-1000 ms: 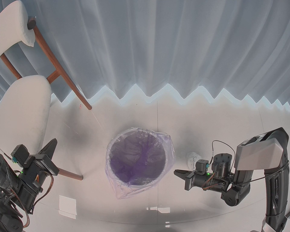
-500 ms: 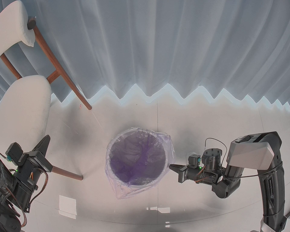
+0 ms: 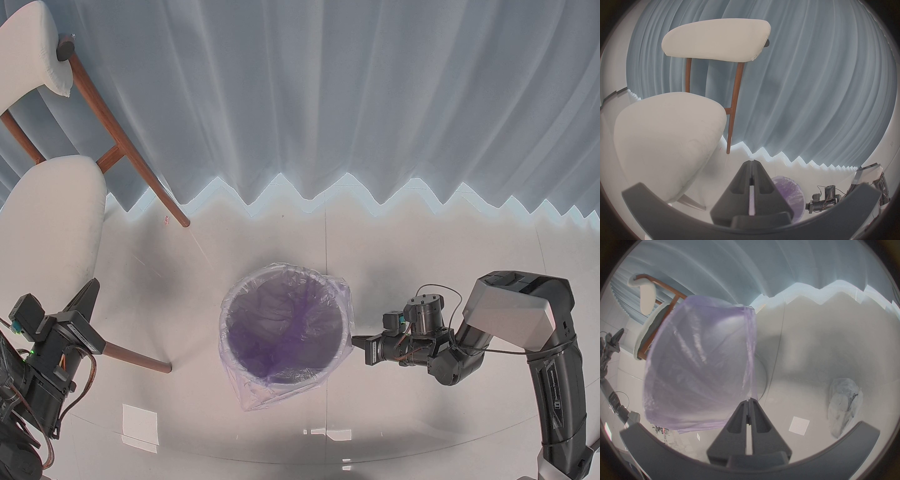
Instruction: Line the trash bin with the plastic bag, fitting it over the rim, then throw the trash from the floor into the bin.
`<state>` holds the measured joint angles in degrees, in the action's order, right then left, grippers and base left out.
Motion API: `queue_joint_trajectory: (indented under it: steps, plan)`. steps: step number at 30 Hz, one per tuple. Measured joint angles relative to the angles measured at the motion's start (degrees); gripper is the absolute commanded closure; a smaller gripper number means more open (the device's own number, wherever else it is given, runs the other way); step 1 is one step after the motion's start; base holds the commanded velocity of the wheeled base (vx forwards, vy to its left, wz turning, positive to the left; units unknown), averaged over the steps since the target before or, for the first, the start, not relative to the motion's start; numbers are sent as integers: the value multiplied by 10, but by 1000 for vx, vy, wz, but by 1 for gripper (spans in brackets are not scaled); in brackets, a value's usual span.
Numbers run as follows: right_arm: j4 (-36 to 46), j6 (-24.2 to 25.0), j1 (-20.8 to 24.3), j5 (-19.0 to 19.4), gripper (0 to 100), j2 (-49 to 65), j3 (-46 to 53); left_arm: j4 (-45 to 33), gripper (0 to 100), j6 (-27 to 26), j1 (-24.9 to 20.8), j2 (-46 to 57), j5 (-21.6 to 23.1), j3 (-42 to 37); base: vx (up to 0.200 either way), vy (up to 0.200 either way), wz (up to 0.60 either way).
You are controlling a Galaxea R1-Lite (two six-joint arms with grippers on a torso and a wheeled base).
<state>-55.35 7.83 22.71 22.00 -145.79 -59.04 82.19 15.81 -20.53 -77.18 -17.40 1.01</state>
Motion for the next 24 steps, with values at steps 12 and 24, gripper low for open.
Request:
queue_joint_trajectory:
  steps: [12, 24]
  plan:
    - [249, 1, -9, -22, 100, -11, -135, -14, 100, 0, 10, 14, -2, 0, 0, 0, 0]
    - [339, 49, -10, -94, 100, 0, -182, -32, 100, 2, 17, 34, -16, 0, 0, 0, 0]
